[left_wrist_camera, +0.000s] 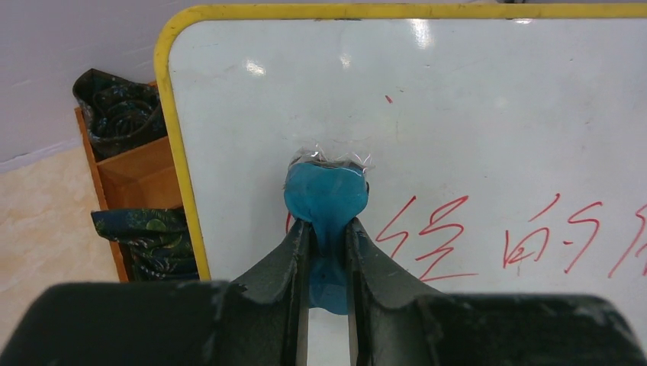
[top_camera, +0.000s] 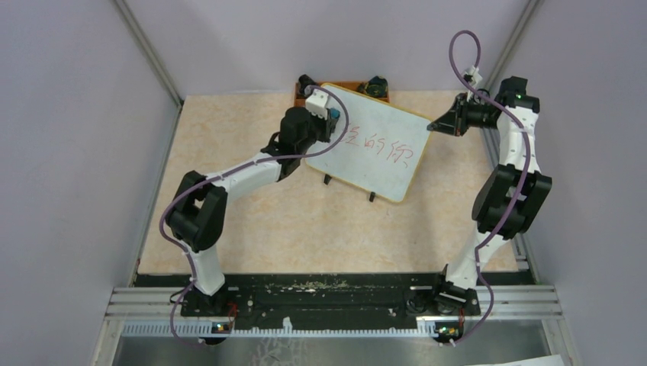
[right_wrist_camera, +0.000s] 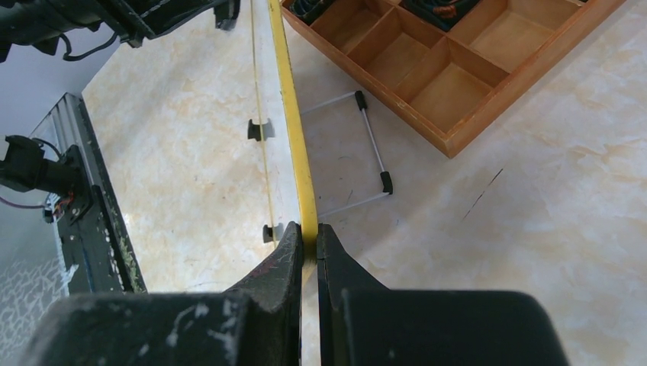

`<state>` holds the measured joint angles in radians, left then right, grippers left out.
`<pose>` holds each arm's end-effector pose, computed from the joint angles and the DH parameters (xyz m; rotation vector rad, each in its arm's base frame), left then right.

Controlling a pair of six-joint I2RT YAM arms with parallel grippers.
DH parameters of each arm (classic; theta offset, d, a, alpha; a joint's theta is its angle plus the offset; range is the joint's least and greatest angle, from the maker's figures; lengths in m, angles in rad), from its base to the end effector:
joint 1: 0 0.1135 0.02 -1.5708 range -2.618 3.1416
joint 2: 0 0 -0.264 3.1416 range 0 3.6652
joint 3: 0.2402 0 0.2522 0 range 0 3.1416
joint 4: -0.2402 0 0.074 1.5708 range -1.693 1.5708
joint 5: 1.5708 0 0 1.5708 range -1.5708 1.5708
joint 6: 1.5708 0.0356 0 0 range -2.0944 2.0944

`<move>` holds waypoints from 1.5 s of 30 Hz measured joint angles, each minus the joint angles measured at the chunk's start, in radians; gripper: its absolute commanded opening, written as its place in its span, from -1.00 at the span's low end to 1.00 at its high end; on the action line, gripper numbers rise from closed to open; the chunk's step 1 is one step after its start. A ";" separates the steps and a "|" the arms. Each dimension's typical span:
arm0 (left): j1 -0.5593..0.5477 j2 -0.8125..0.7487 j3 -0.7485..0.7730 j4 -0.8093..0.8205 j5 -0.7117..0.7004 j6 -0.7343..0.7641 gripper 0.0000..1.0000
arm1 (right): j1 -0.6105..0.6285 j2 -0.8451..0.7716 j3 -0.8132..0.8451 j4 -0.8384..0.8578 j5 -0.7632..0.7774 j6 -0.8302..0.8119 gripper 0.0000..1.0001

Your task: Erase the whiteboard

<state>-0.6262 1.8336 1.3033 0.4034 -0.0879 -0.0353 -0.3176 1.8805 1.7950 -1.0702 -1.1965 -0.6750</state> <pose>0.3574 -0.2547 0.2824 0.4355 1.6586 -0.4187 0.3758 -0.0887 0.3242 -0.6488 1.9498 1.0151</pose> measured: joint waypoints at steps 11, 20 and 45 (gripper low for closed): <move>0.007 0.064 0.015 0.096 -0.081 0.087 -1.00 | -0.001 0.000 0.000 -0.039 -0.001 -0.045 -1.00; 0.014 0.095 0.024 0.143 -0.034 0.043 -1.00 | -0.002 0.000 0.003 -0.076 -0.008 -0.085 -1.00; 0.022 0.128 0.074 0.142 0.009 -0.013 -1.00 | -0.007 0.000 0.006 -0.129 -0.008 -0.117 -1.00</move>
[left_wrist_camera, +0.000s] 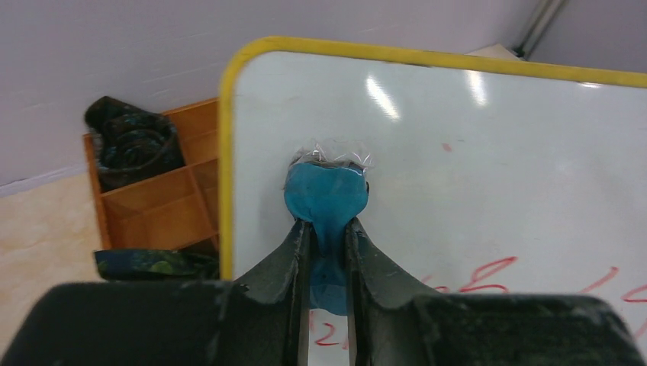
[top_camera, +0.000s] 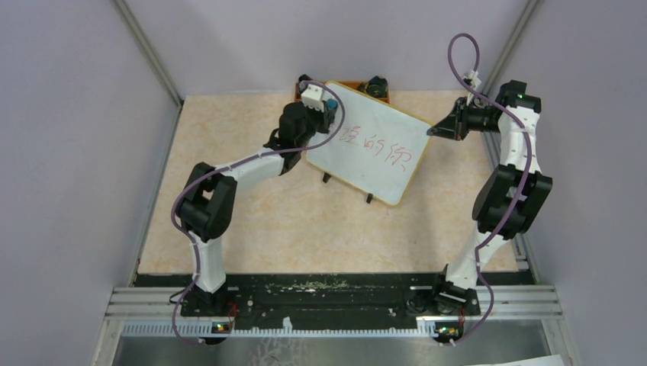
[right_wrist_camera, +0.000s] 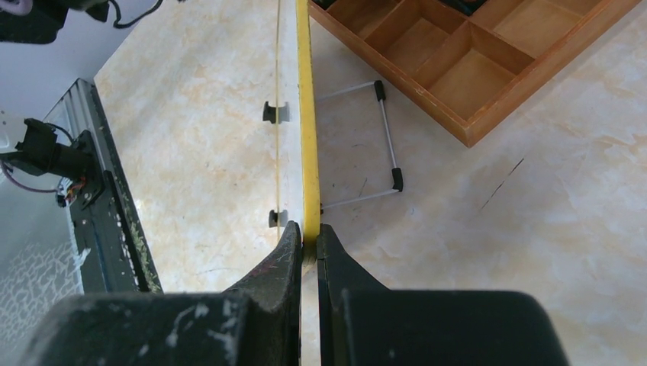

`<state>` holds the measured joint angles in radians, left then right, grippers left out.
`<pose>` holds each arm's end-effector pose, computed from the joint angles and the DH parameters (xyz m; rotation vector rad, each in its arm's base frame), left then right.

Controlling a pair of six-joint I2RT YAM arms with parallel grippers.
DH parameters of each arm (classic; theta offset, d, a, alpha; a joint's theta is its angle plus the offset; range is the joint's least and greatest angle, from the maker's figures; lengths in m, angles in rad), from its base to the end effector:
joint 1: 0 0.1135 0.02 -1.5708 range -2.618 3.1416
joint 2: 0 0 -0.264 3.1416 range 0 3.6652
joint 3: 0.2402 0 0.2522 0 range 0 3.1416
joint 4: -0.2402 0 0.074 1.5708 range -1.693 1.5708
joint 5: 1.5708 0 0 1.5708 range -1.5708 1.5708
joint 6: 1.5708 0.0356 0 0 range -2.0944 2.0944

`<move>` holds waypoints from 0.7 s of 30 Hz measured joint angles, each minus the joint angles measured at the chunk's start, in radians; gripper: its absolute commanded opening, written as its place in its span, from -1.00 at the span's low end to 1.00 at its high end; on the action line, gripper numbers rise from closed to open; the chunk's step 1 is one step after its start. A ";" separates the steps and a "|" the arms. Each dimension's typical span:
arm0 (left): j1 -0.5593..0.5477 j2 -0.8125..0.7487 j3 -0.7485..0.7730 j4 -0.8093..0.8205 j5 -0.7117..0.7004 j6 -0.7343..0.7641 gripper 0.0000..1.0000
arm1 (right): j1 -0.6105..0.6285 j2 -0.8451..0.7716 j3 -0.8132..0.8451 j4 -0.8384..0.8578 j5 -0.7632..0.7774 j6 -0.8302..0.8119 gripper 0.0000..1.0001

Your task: Erase the whiteboard

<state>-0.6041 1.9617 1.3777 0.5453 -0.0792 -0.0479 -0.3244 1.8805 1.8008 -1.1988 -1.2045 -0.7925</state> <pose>0.3863 -0.2632 0.2683 0.3868 1.5805 -0.4399 0.3655 -0.0878 0.3222 -0.6817 1.9590 1.0422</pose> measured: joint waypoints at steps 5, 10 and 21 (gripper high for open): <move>0.077 0.000 0.000 -0.014 0.003 0.000 -1.00 | 0.001 0.000 0.000 -0.005 0.000 0.000 -1.00; 0.087 0.000 0.000 -0.017 0.018 -0.004 -1.00 | 0.001 0.000 0.000 -0.010 0.000 0.000 -1.00; -0.004 0.000 -0.056 0.038 0.019 -0.042 -1.00 | 0.000 0.000 0.002 -0.018 0.009 -0.002 -1.00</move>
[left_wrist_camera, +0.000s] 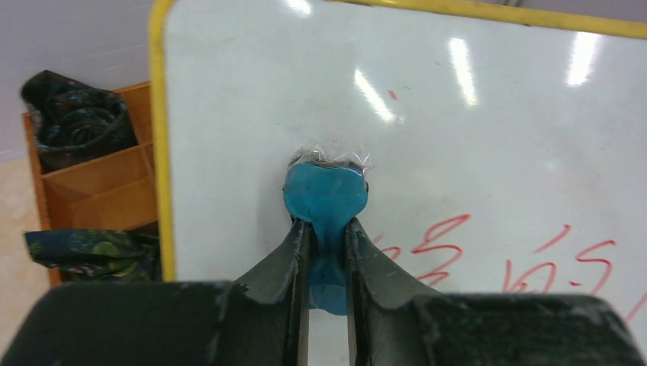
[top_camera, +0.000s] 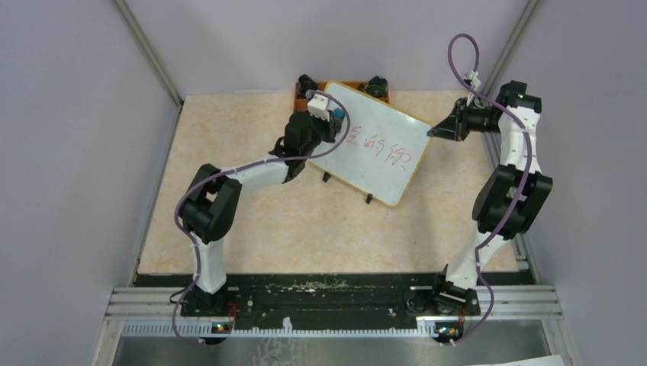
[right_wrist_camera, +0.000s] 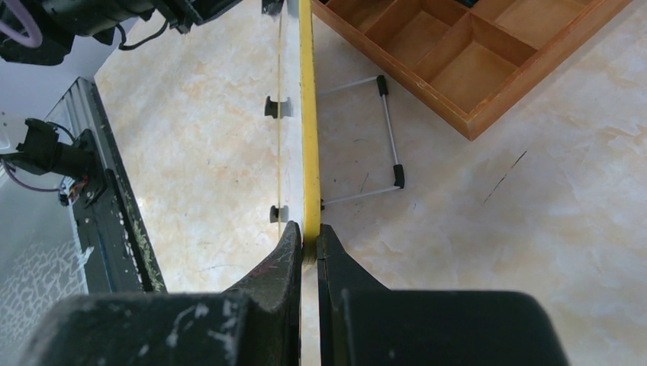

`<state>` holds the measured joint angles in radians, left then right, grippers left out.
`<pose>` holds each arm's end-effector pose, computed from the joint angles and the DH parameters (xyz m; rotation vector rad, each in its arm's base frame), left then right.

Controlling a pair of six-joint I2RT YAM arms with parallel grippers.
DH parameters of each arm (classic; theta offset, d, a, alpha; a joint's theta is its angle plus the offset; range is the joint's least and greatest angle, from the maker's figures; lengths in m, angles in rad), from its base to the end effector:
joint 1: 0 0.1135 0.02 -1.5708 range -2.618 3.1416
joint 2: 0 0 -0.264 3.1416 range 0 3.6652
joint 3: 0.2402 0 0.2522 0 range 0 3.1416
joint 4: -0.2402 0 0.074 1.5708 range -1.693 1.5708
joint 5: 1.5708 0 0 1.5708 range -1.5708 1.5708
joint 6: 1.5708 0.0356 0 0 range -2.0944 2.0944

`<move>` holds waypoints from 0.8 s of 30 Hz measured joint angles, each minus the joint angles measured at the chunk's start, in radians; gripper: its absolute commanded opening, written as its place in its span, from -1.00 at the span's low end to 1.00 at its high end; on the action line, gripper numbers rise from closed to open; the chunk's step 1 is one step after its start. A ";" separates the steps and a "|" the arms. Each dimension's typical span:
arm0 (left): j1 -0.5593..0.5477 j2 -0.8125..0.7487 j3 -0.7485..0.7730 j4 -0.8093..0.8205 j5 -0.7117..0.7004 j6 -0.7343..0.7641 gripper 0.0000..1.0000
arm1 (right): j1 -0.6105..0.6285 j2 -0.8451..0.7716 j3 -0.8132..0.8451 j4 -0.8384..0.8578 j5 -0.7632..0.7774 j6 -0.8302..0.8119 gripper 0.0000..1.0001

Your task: Erase the whiteboard

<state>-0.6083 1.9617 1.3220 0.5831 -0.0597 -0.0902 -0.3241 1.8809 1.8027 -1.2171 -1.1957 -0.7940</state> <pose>0.3806 -0.2624 0.2533 0.3774 1.6057 -0.4869 0.3643 -0.0874 0.3218 -0.6748 1.9762 1.0473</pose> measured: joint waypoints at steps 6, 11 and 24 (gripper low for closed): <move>-0.058 0.000 -0.034 0.044 0.001 -0.024 -1.00 | -0.001 0.001 0.007 -0.011 0.013 -0.008 -1.00; -0.034 -0.007 -0.065 0.080 0.010 -0.036 -1.00 | 0.001 0.002 0.011 -0.019 0.010 -0.014 -1.00; 0.093 -0.036 -0.145 0.037 0.030 -0.040 -1.00 | 0.001 0.006 0.011 -0.026 -0.003 -0.019 -1.00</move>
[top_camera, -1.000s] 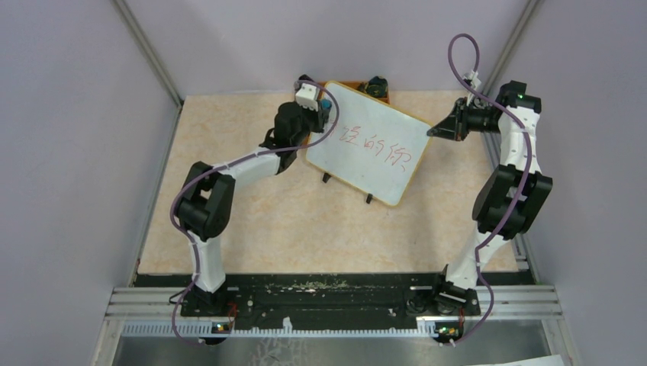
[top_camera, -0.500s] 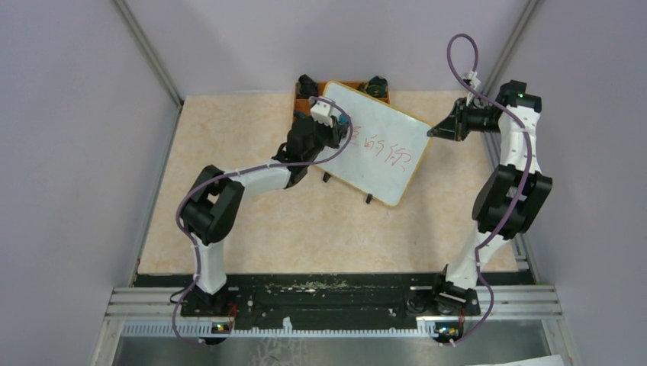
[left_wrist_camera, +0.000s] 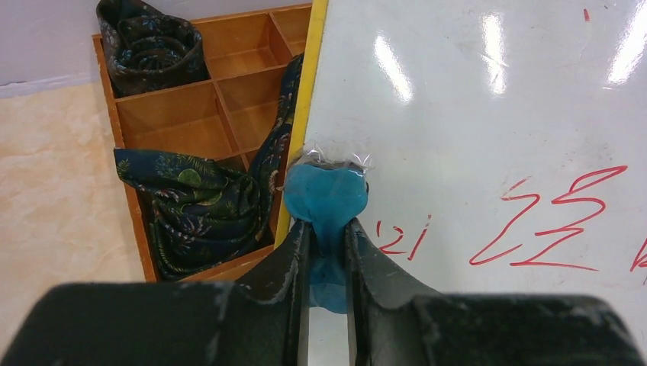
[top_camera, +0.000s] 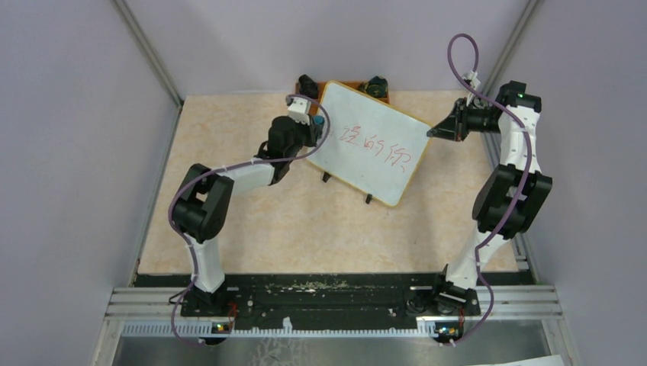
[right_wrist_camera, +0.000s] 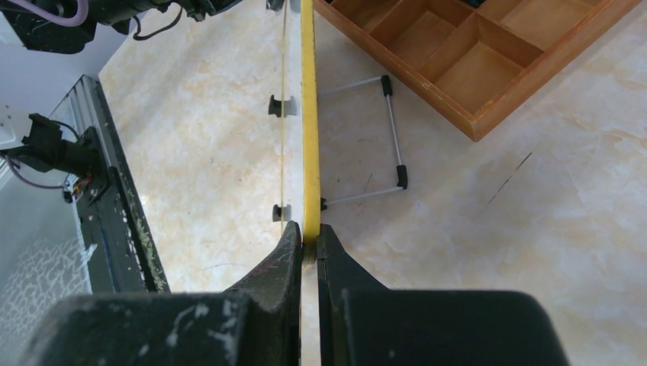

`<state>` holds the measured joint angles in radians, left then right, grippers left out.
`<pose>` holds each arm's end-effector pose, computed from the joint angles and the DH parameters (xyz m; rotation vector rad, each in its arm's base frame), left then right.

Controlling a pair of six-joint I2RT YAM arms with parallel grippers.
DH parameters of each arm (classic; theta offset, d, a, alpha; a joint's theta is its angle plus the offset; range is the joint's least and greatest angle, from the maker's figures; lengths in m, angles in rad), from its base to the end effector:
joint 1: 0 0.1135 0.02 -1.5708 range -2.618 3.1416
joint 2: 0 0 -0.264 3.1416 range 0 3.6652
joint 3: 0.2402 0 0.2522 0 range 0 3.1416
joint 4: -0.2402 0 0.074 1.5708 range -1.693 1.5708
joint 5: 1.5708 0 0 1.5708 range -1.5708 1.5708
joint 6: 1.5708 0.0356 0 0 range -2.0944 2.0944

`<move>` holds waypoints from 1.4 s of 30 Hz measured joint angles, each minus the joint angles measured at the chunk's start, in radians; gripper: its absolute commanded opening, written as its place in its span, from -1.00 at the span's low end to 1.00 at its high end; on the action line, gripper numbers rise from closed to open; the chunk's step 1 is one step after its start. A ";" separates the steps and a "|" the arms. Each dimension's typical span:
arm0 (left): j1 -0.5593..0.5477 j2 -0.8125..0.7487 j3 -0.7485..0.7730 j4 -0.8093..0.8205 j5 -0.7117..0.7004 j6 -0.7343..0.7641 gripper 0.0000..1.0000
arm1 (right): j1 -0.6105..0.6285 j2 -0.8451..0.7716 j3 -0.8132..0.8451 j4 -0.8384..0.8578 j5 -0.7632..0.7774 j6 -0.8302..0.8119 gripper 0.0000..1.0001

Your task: Erase the whiteboard

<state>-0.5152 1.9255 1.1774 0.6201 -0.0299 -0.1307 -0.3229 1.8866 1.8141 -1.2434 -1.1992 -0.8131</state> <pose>0.3841 -0.2162 0.2244 0.3064 1.6922 -0.4556 0.3638 -0.0868 0.3224 -0.6820 1.9752 1.0560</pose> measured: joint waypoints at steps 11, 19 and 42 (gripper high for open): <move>-0.119 0.000 0.004 0.001 -0.017 -0.024 -1.00 | -0.002 0.000 0.000 -0.010 0.001 -0.017 -1.00; -0.189 0.000 0.017 0.000 -0.005 -0.029 -1.00 | -0.002 0.000 0.000 -0.014 0.001 -0.025 -1.00; -0.080 -0.023 -0.011 -0.050 0.016 -0.027 -1.00 | -0.001 0.000 0.000 -0.022 -0.003 -0.025 -1.00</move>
<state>-0.5957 1.9030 1.1667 0.5701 -0.0139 -0.1577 -0.3241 1.8866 1.8141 -1.2655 -1.2026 -0.8379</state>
